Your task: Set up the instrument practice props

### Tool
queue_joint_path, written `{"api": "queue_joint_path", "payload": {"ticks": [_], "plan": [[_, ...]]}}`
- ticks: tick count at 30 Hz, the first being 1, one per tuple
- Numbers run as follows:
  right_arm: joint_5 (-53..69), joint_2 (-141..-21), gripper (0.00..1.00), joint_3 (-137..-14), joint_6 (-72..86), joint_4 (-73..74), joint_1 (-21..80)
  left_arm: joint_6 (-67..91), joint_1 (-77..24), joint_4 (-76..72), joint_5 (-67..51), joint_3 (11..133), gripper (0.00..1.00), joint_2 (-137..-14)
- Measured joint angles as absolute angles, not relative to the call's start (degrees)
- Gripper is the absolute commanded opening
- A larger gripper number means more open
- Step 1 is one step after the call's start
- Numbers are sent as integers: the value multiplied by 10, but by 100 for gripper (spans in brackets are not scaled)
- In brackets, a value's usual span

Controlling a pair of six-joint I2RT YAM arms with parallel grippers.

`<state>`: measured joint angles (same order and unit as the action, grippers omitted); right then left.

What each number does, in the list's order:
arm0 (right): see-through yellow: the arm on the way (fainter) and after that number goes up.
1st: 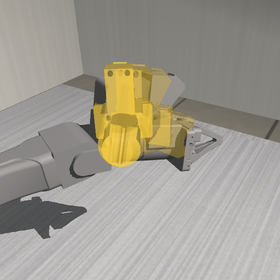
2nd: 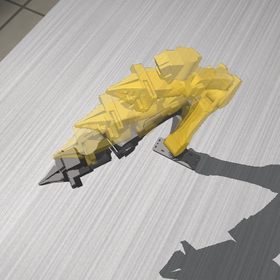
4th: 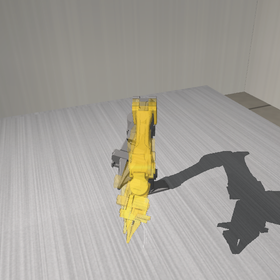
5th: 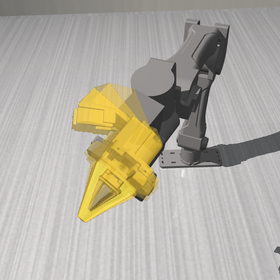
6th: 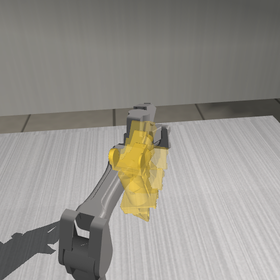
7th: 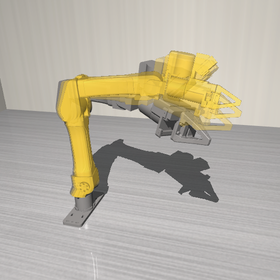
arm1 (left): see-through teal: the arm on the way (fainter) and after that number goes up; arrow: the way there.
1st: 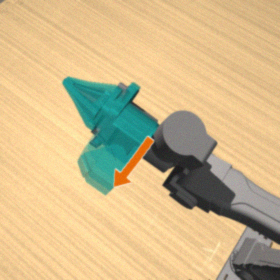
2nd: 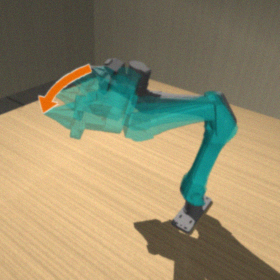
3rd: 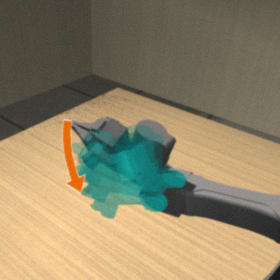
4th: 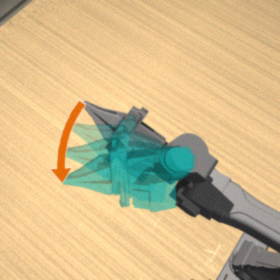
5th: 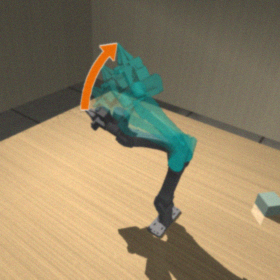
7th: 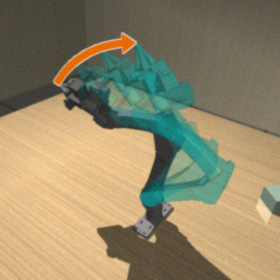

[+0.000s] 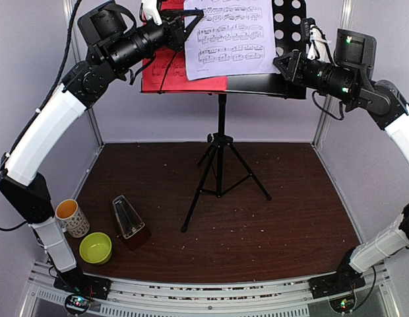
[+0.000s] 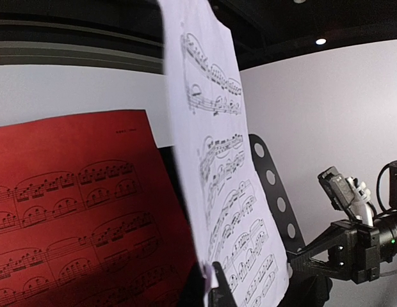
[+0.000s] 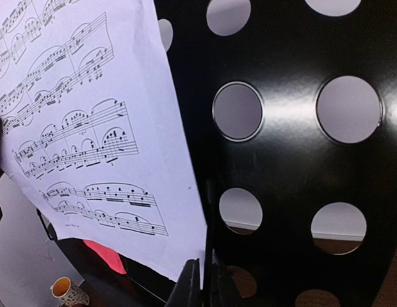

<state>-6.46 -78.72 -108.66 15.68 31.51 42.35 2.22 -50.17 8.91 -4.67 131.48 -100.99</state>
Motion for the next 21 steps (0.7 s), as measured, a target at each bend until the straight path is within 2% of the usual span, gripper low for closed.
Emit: {"api": "queue_joint_path", "payload": {"ticks": [3,21], "plan": [[-64,-776,0,-1057,160,288,423,15,-502,89,-33,1306,0,-1008],[-50,-706,0,-909,139,114,423,1,-502,88,5,1286,0,-1008]]}}
